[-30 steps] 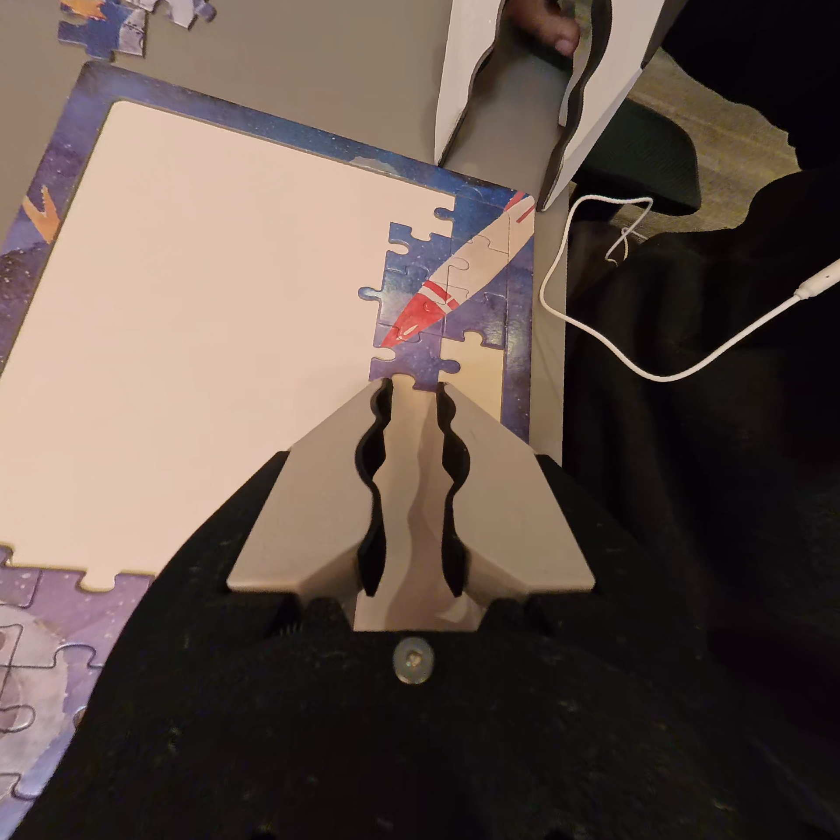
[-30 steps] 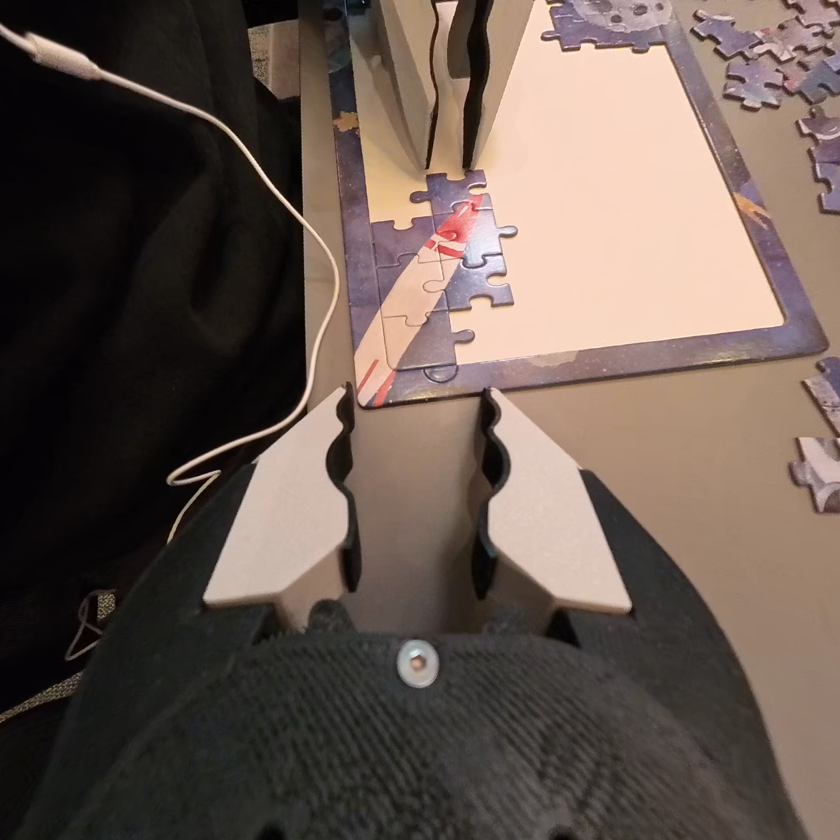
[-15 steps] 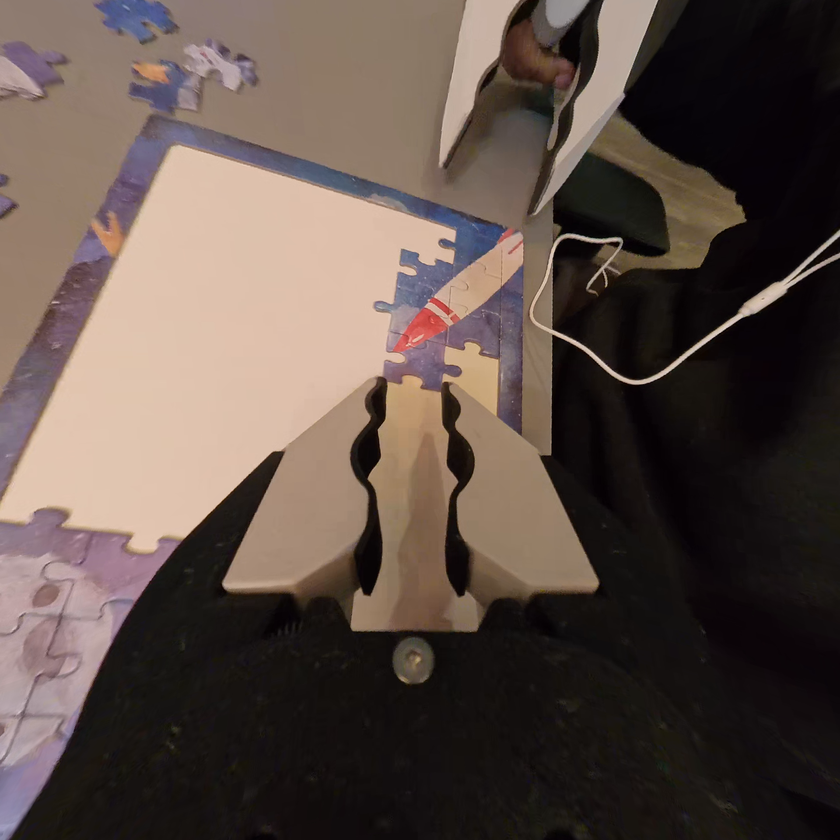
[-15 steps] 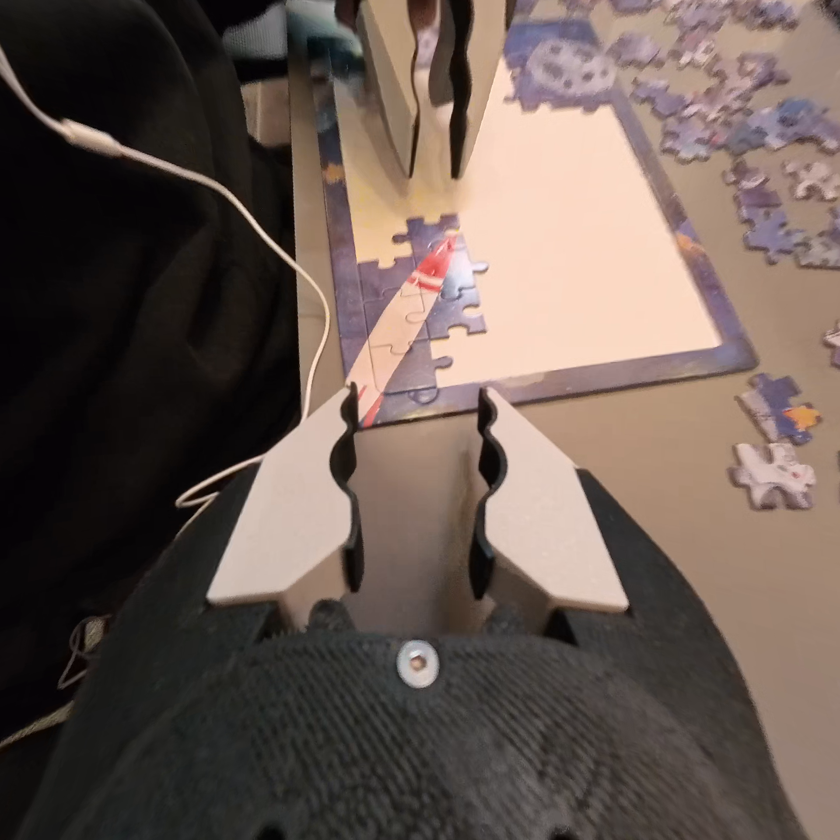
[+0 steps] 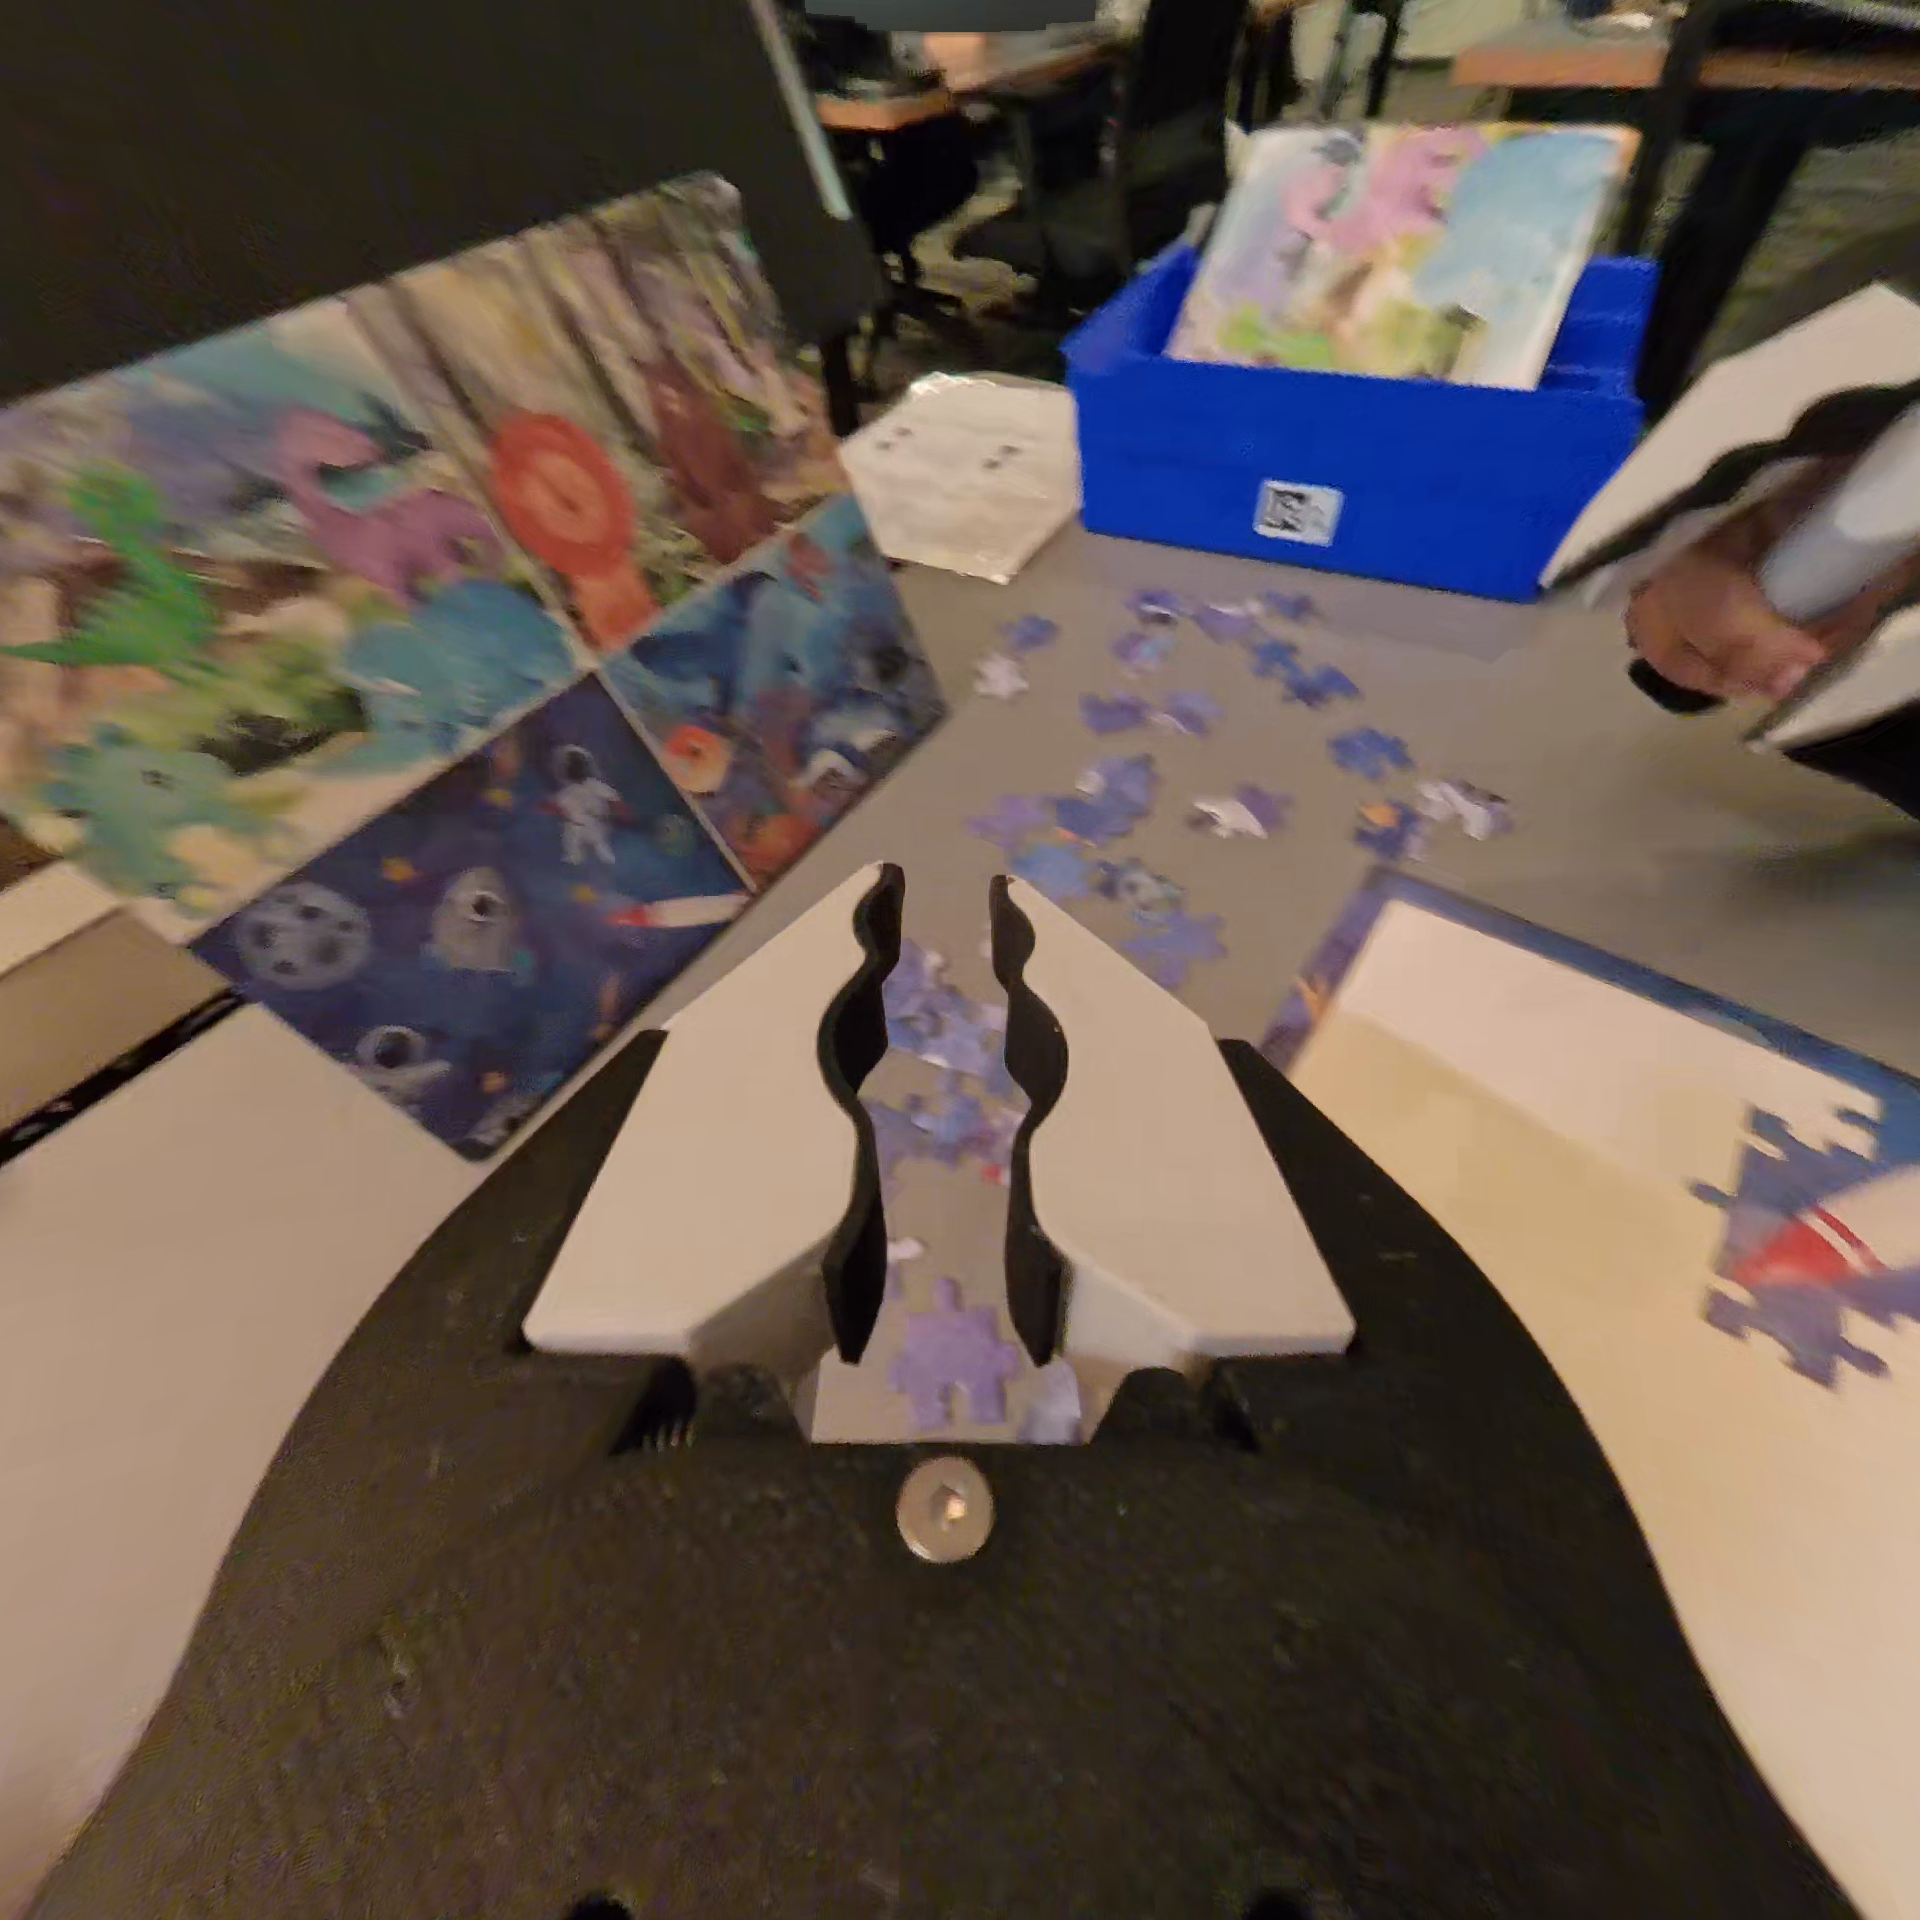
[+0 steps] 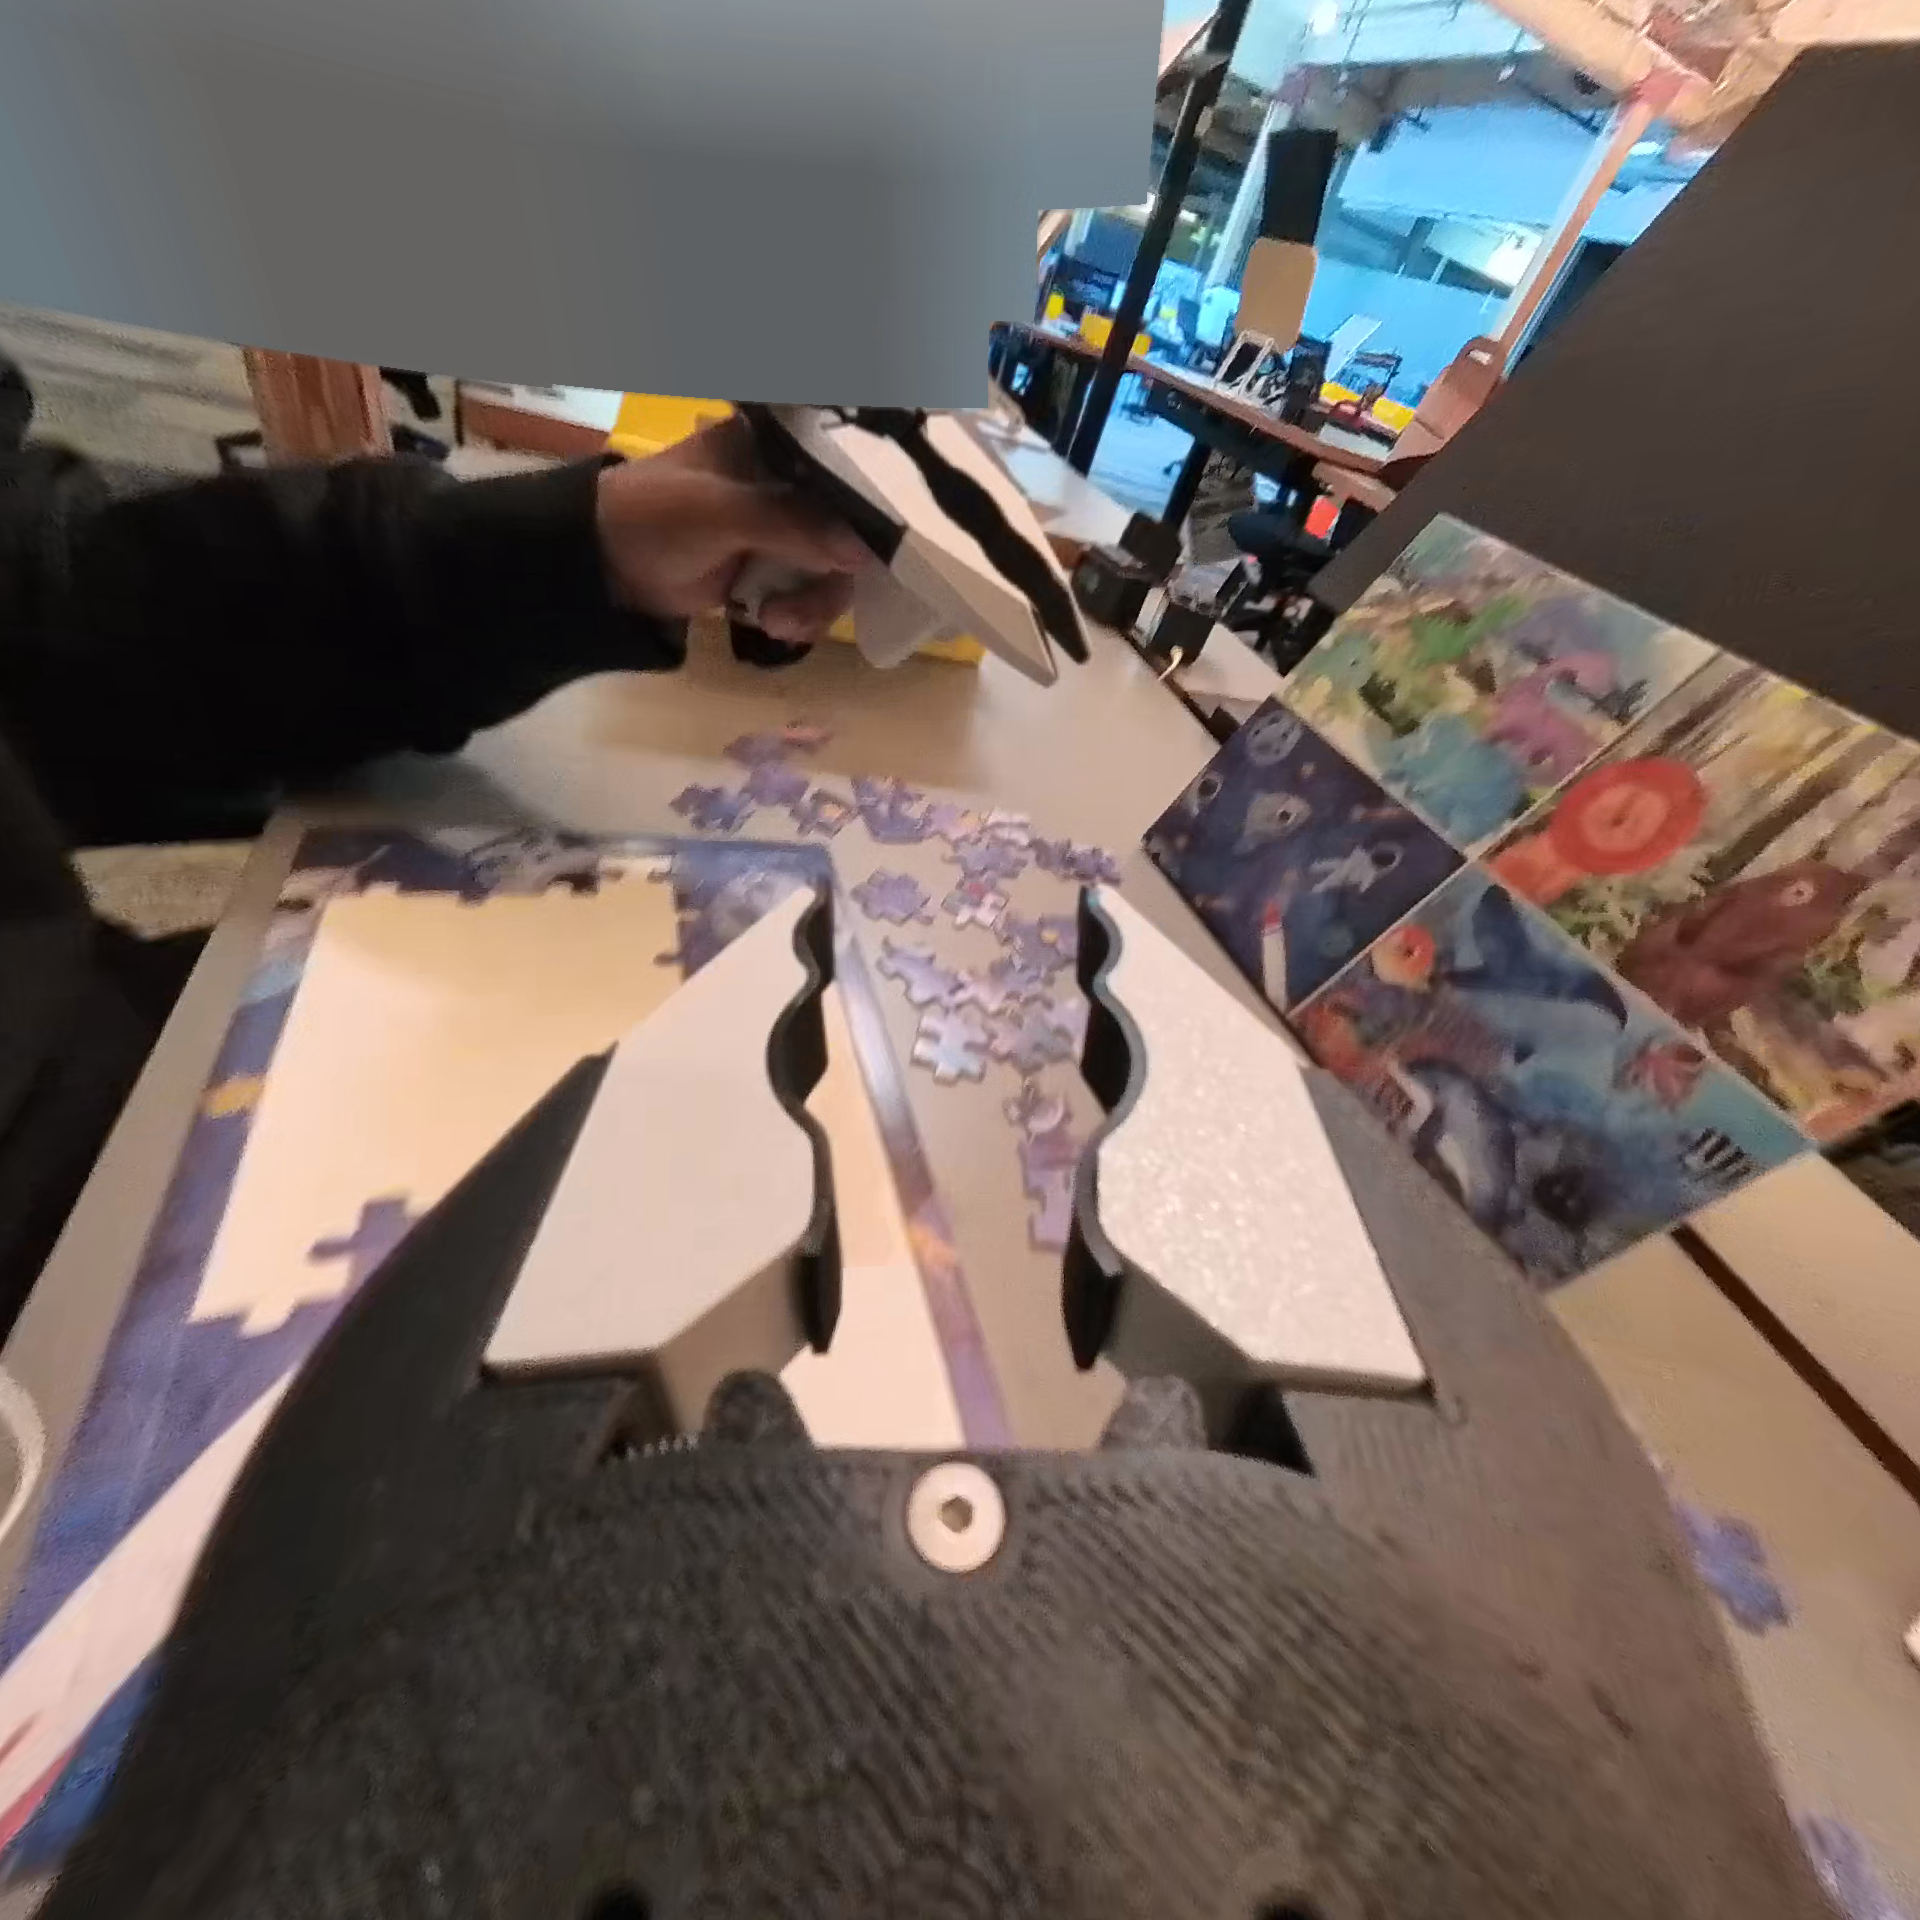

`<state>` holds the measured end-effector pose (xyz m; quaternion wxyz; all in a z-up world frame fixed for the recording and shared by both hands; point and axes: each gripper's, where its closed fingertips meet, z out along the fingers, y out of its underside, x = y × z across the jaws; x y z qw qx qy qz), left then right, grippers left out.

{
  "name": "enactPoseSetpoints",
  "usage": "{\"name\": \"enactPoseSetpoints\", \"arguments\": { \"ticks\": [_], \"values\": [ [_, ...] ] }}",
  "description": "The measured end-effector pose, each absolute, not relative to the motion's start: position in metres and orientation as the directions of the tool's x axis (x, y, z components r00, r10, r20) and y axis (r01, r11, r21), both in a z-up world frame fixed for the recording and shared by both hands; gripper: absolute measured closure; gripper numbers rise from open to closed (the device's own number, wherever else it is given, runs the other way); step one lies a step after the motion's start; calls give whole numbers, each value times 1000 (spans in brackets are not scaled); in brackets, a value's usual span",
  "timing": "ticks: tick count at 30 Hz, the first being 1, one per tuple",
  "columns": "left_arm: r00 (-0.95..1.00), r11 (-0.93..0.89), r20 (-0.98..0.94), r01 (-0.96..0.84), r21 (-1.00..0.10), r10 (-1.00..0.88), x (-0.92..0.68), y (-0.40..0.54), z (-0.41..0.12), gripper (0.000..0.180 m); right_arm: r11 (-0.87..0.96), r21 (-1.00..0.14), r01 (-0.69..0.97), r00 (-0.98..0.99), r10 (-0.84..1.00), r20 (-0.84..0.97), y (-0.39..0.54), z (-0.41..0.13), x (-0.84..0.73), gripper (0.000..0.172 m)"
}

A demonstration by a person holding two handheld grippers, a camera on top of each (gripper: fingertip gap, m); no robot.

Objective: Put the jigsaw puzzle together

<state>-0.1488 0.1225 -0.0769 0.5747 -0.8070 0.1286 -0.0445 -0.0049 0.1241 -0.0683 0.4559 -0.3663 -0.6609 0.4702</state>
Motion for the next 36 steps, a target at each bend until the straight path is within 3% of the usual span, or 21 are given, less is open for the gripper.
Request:
{"name": "enactPoseSetpoints", "arguments": {
  "ticks": [5, 10, 19, 36],
  "values": [
    [985, -332, -94, -137, -933, -142, -192, 138, -99, 168, 201, -977, 78, -296, 940, 170, 140, -72, -54, 127],
    [989, -524, -105, -146, -839, -108, -223, 125, -162, 172, 105, -986, 132, -247, 966, 70, 162, -109, -59, 133],
    [994, -487, -105, -102, -867, -21, -238, 124, -153, 175, -64, -988, 142, -222, 970, -95, 189, -130, -54, 141],
    [999, -451, -50, -54, -891, -22, -235, 126, -149, 177, -32, -998, -55, 23, 999, -33, 253, -73, -8, 145]
  ]
}}
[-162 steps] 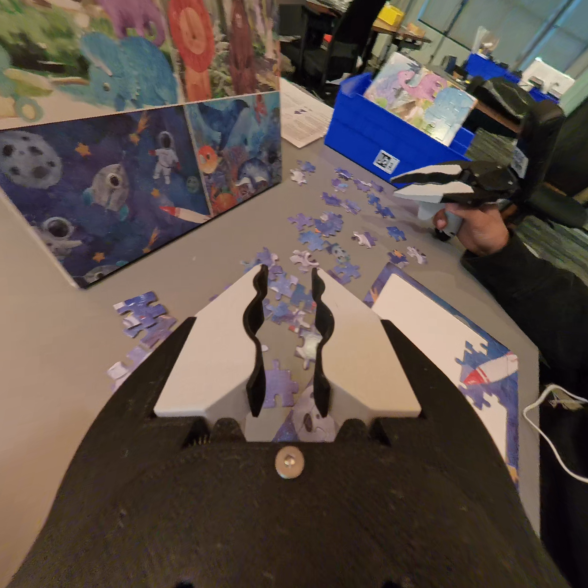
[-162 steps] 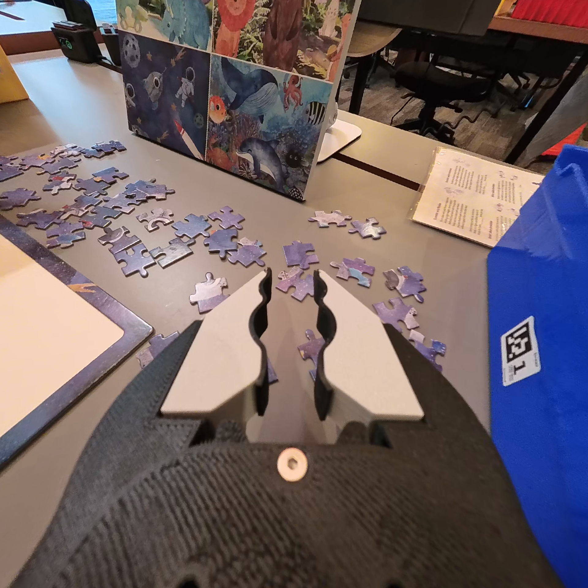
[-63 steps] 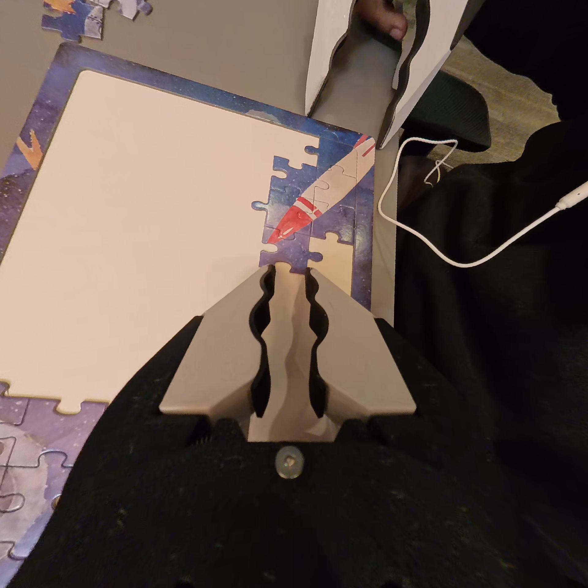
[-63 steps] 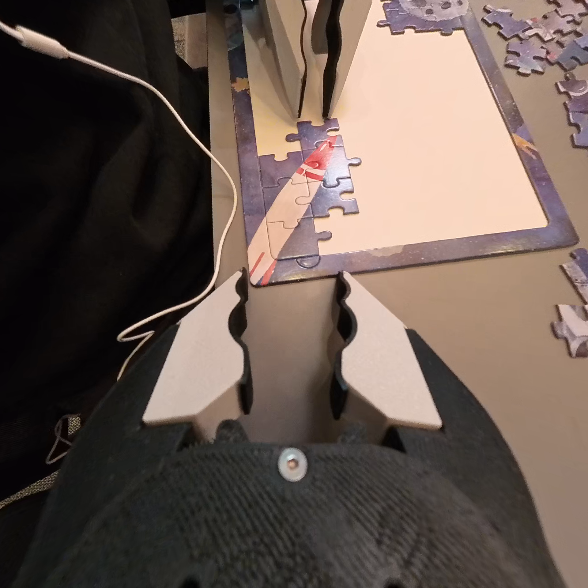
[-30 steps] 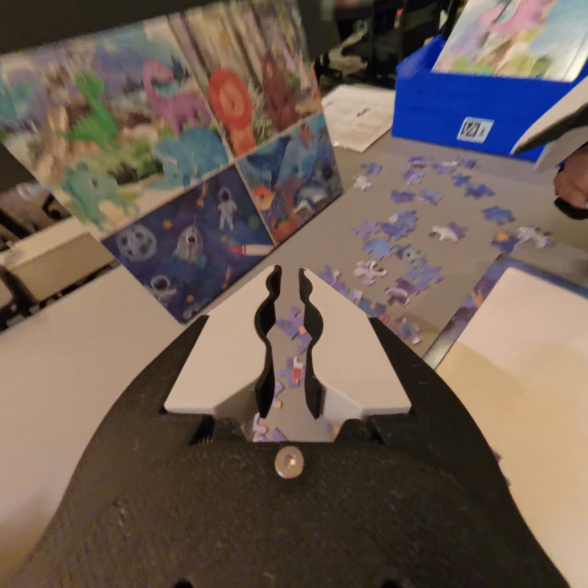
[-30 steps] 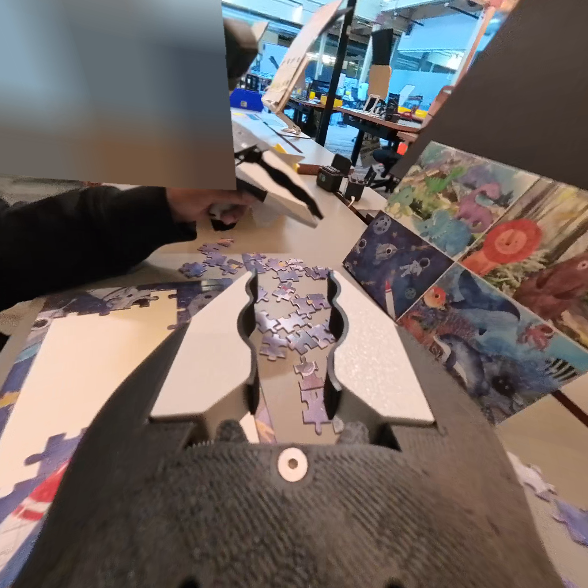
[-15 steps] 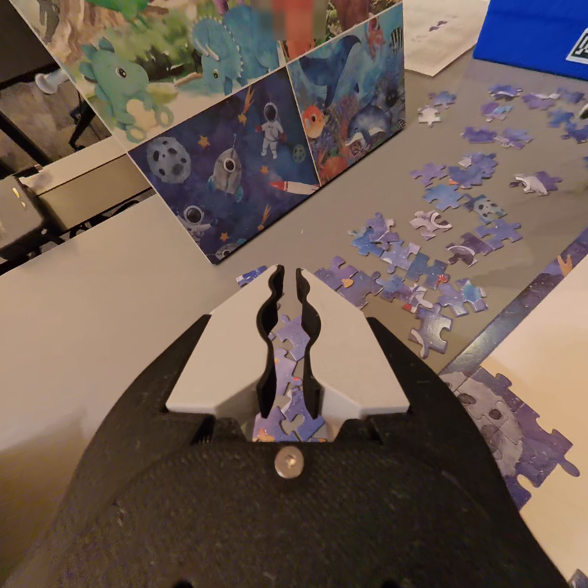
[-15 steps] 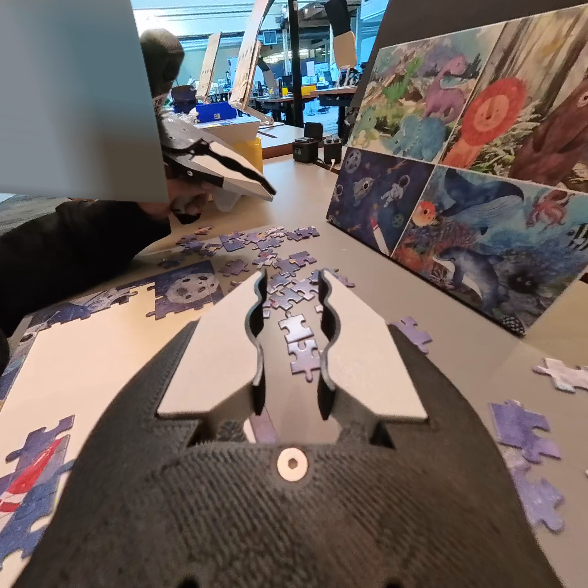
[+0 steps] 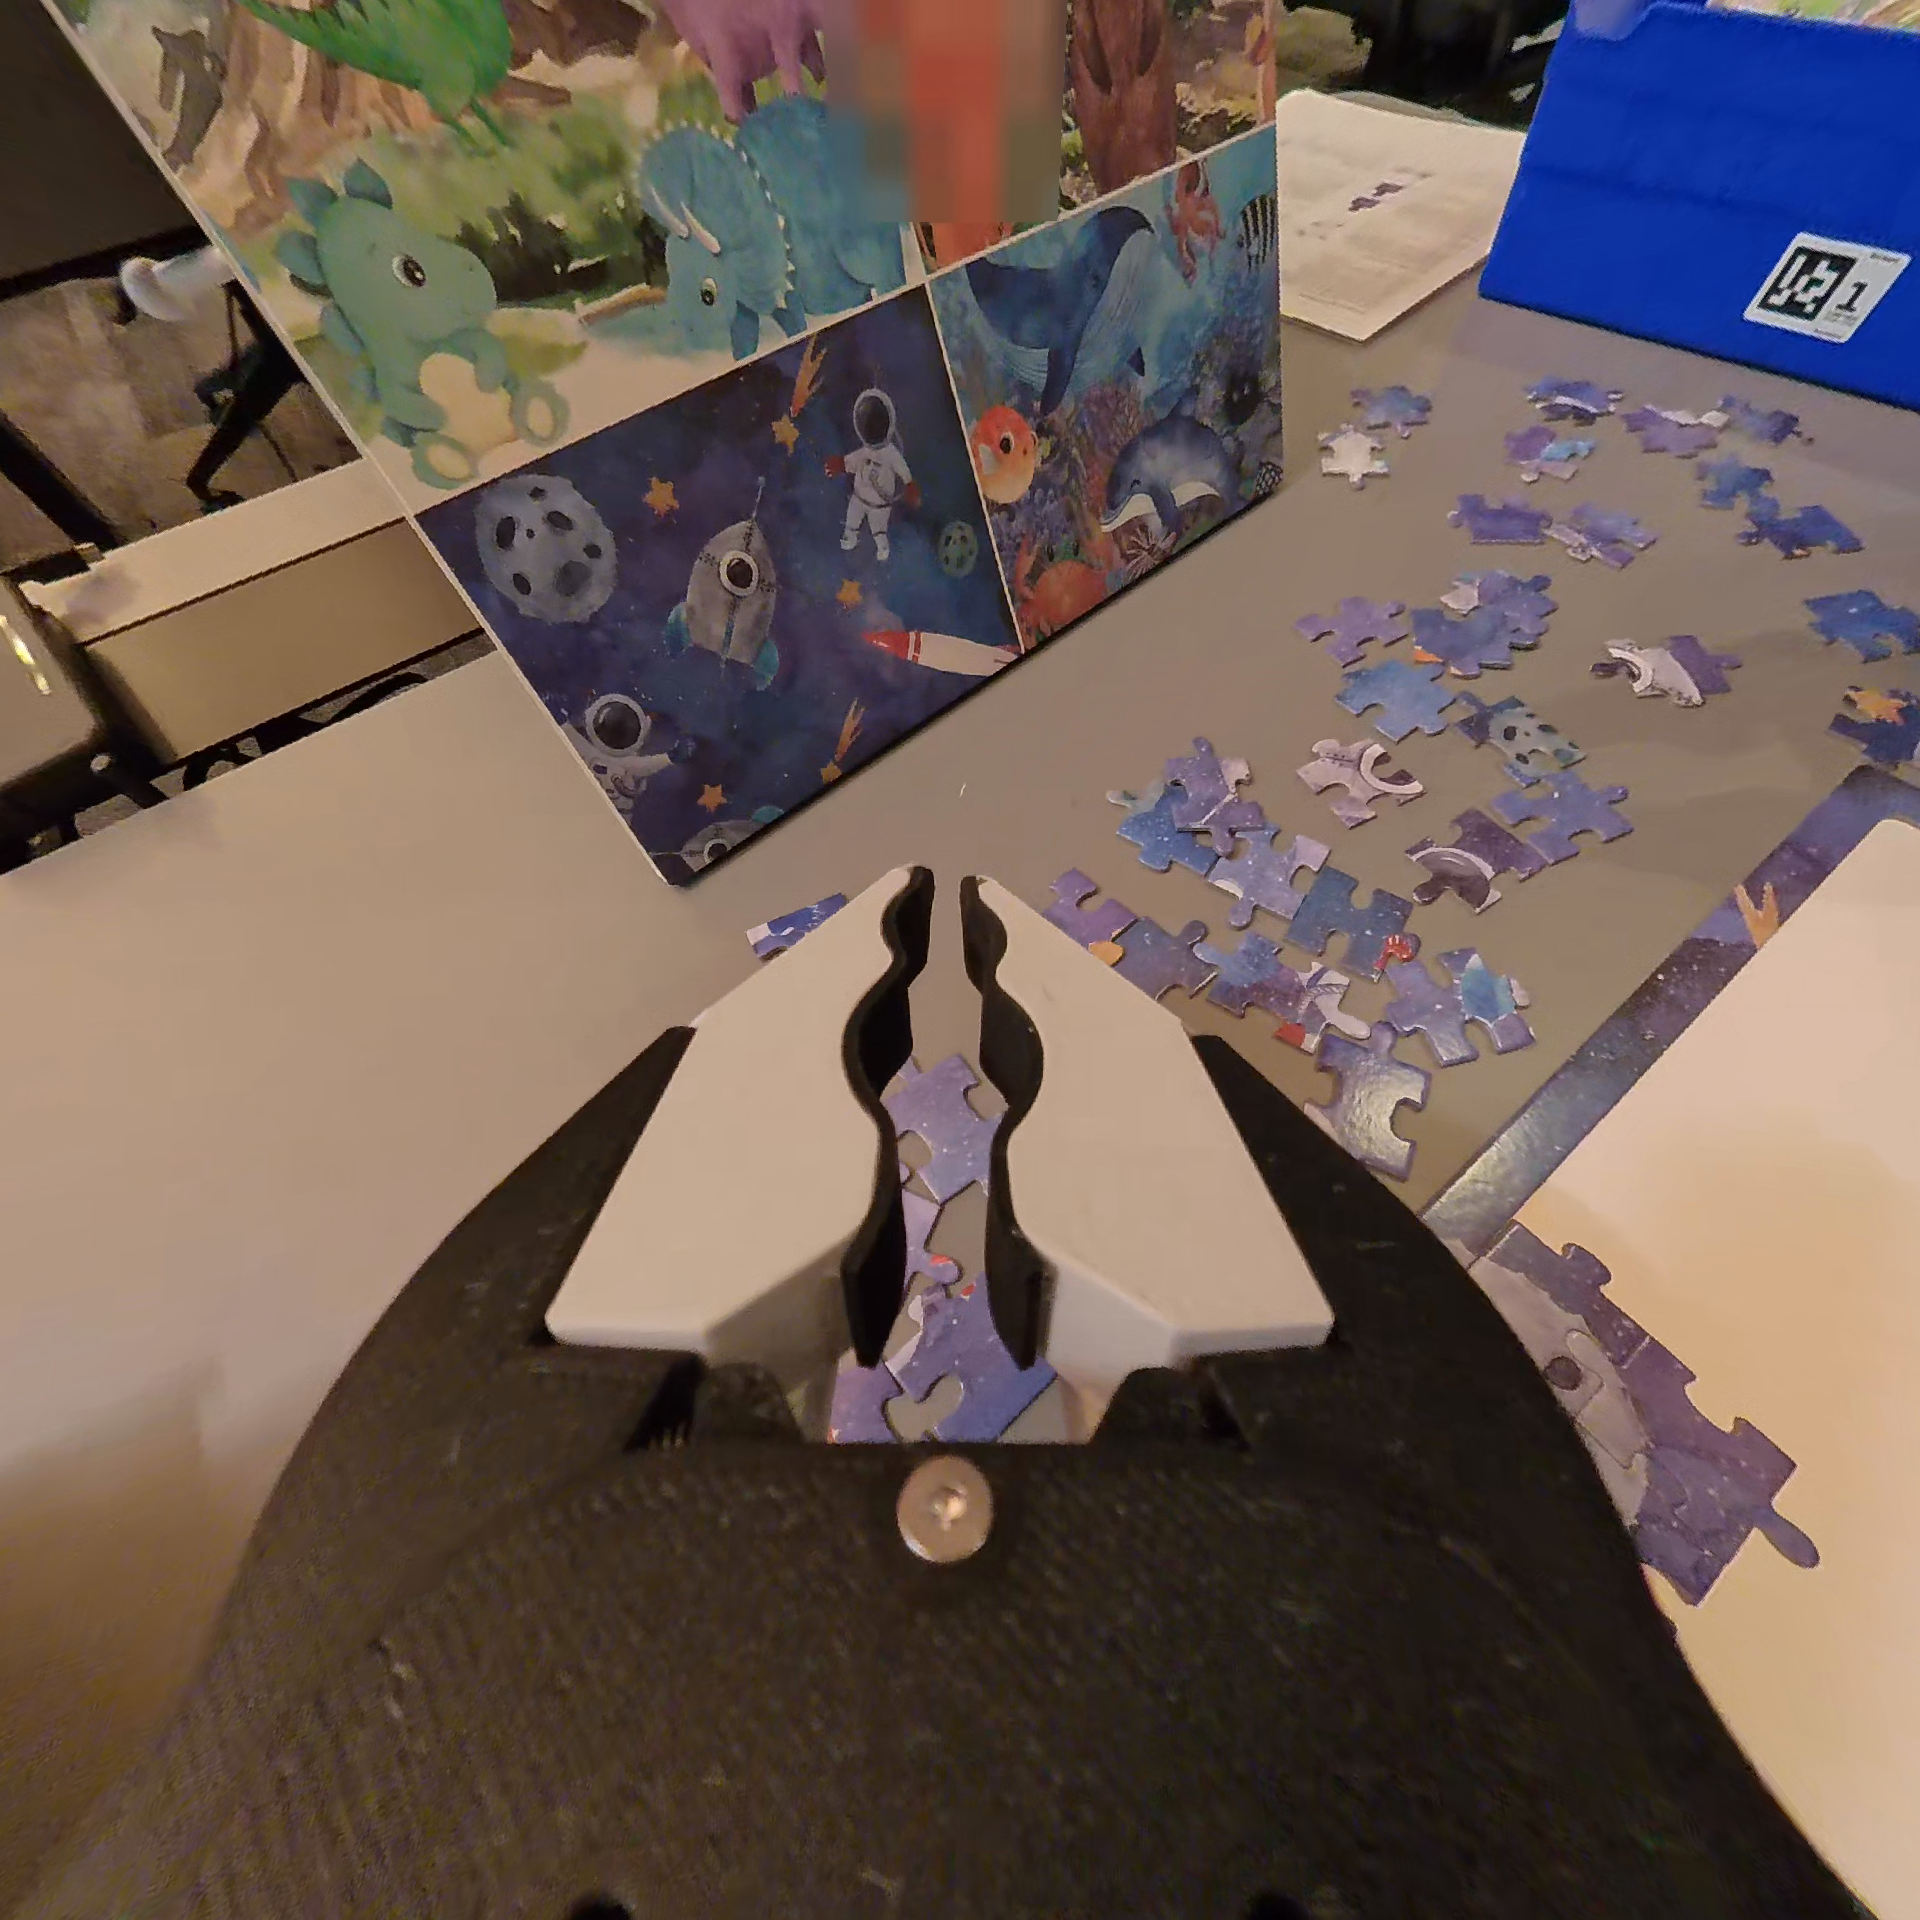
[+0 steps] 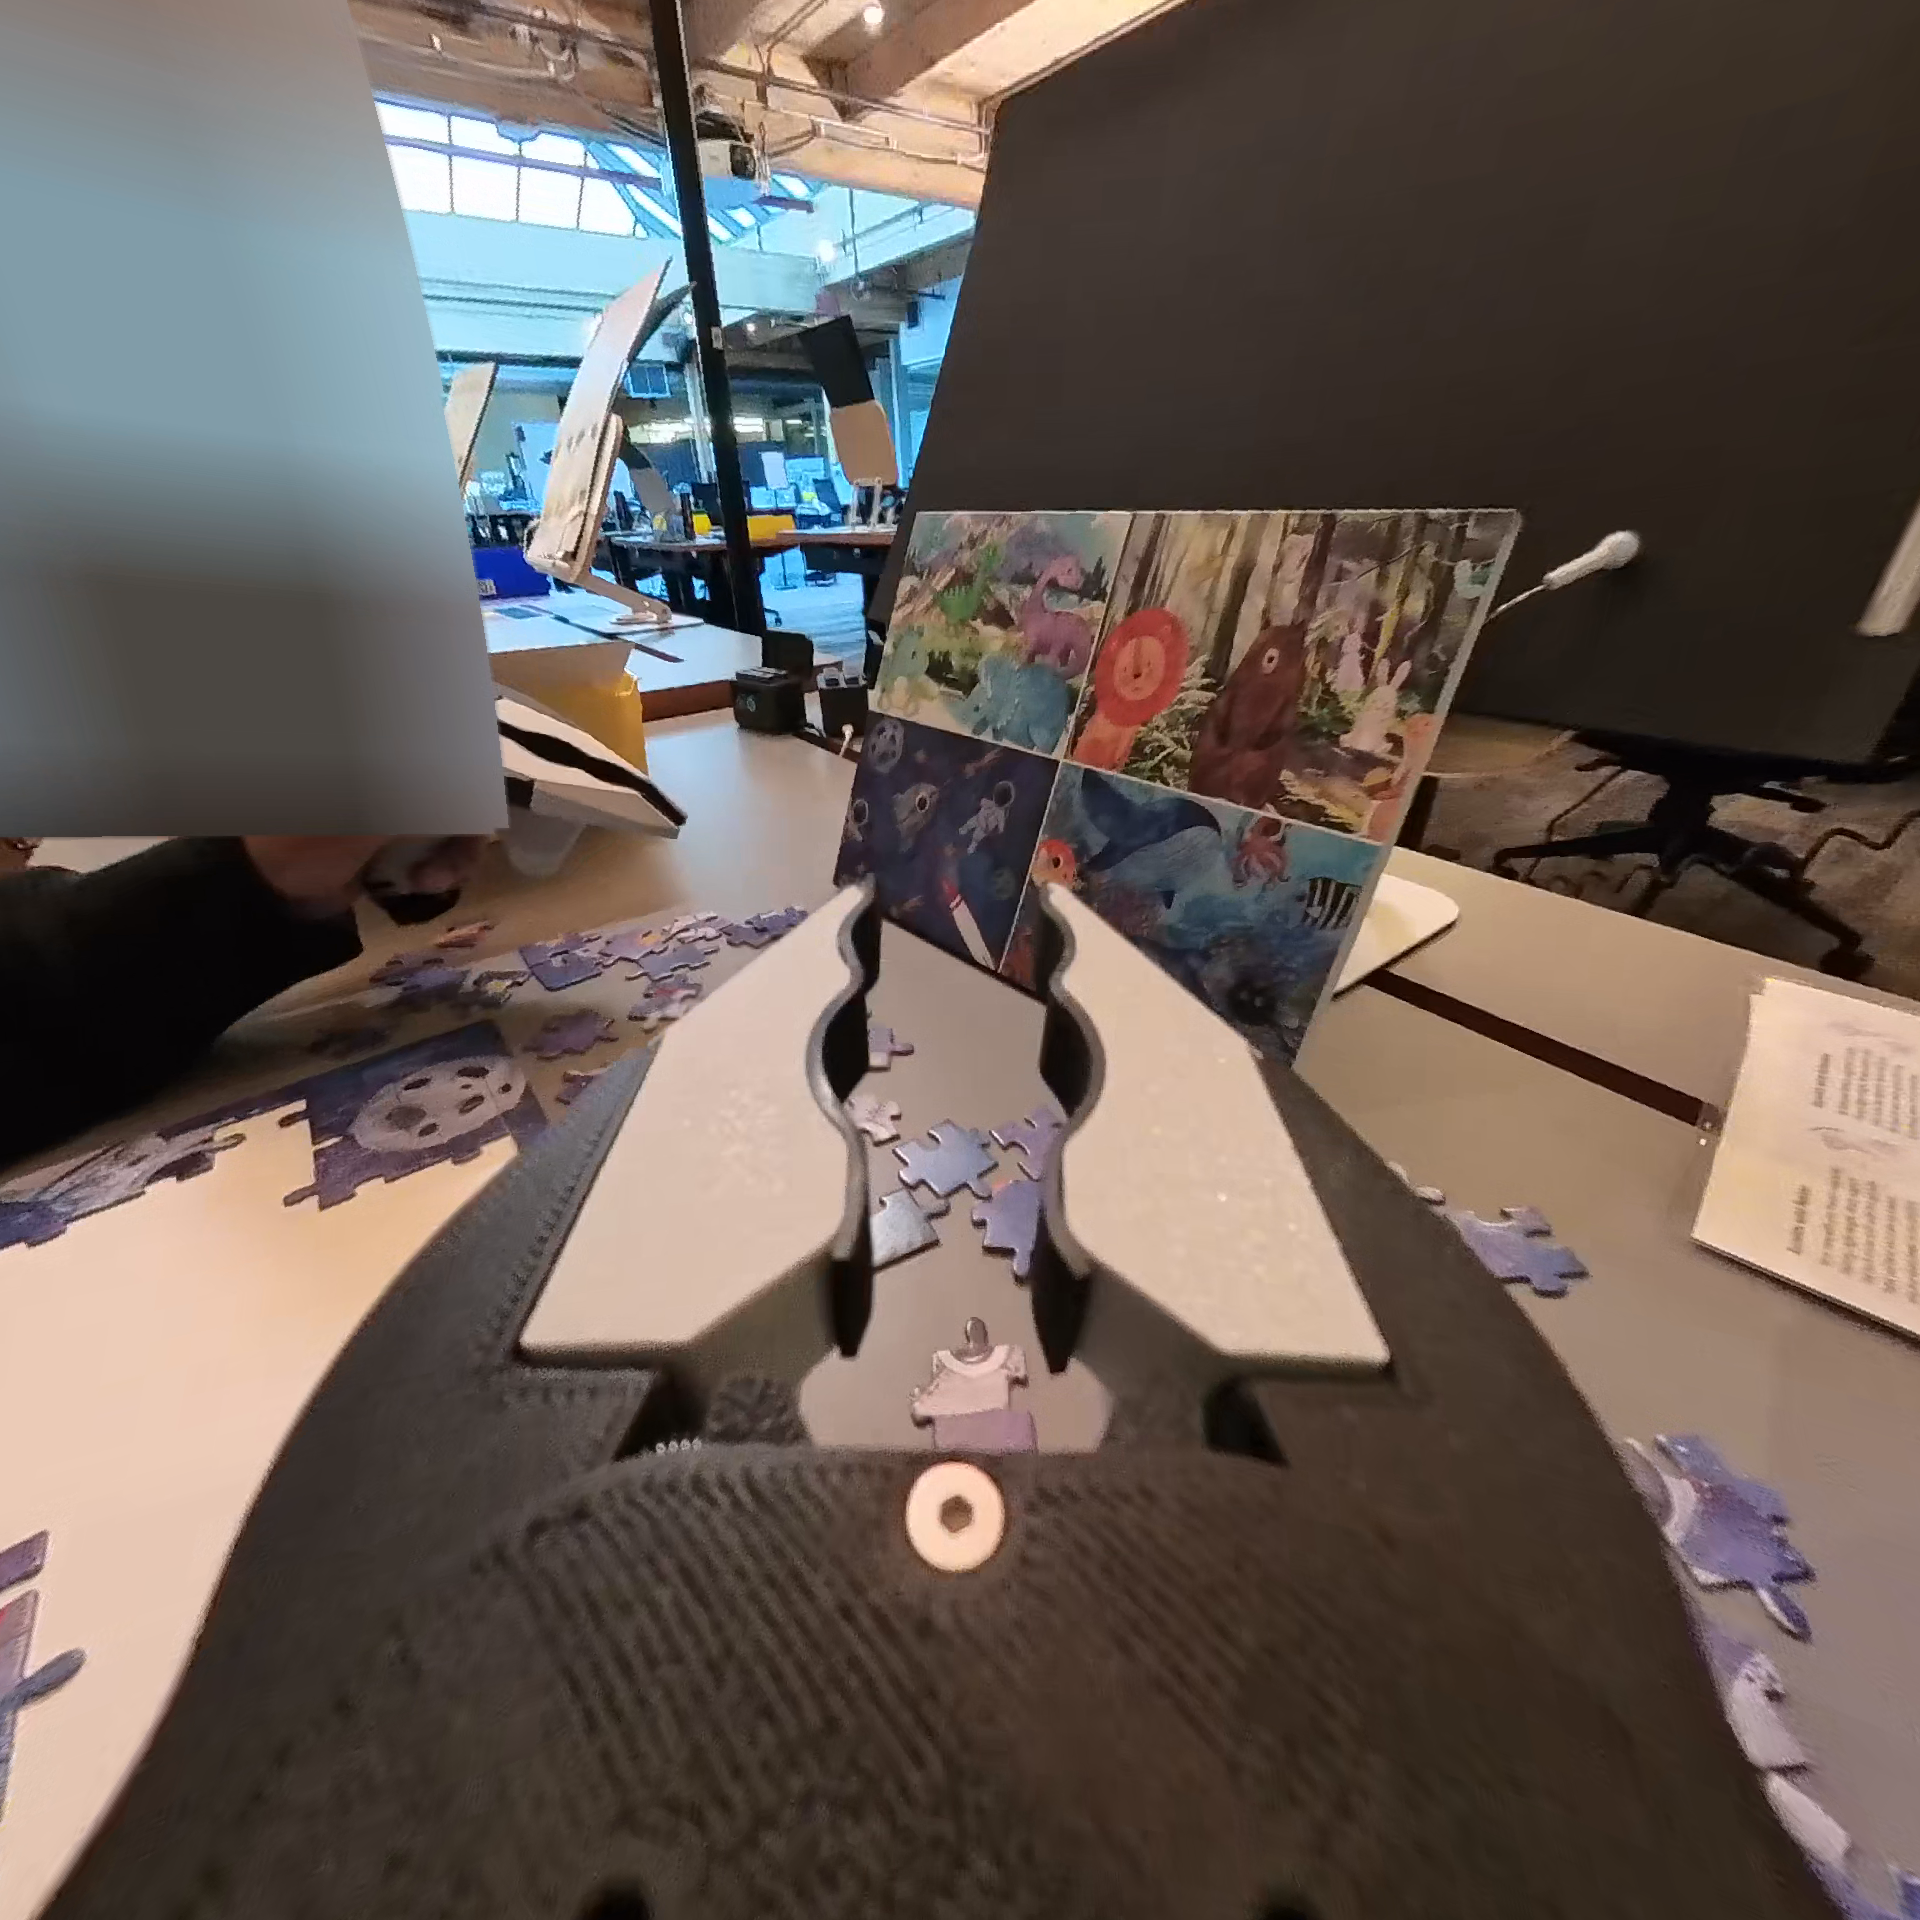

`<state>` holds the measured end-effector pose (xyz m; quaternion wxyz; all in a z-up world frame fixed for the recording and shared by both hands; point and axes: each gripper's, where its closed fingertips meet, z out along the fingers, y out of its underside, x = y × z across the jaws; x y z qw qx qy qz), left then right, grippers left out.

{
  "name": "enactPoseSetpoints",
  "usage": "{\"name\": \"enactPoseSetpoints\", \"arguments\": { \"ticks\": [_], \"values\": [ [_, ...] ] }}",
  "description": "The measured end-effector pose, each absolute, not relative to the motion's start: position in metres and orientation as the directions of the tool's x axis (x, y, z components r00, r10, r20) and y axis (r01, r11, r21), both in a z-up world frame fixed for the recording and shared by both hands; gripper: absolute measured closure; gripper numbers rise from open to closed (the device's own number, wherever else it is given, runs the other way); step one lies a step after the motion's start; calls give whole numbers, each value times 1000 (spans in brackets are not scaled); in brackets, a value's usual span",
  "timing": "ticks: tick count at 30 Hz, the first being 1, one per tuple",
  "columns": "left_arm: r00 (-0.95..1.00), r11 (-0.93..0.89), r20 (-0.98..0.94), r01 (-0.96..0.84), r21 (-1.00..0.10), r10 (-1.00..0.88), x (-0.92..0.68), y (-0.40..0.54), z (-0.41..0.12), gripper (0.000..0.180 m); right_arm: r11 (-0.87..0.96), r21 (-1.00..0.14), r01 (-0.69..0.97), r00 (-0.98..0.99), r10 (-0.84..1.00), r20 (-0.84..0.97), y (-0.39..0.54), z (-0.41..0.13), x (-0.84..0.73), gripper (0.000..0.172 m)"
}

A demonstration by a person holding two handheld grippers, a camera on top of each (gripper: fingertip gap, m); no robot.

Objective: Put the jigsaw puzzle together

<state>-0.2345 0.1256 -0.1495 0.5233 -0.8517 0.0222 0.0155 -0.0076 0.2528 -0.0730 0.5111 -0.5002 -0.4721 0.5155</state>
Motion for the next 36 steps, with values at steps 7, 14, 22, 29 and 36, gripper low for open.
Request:
{"name": "enactPoseSetpoints", "arguments": {
  "ticks": [7, 14, 22, 29, 36],
  "values": [
    [997, -462, -68, -72, -884, -25, -233, 126, -152, 177, 23, -999, -31, 29, 999, 22, 247, -74, -11, 145],
    [996, -478, -81, -85, -874, -28, -232, 127, -155, 177, -7, -999, -49, 24, 1000, -8, 248, -72, -9, 145],
    [996, -485, -89, -94, -869, -33, -230, 127, -157, 177, 10, -999, -40, 26, 1000, 9, 245, -72, -11, 145],
    [995, -488, -91, -98, -867, -38, -229, 128, -158, 177, 16, -999, -34, 25, 1000, 15, 243, -73, -12, 144],
    [995, -491, -93, -101, -866, -39, -228, 128, -158, 177, 20, -999, -41, 28, 999, 19, 243, -70, -11, 144]
  ]
}}
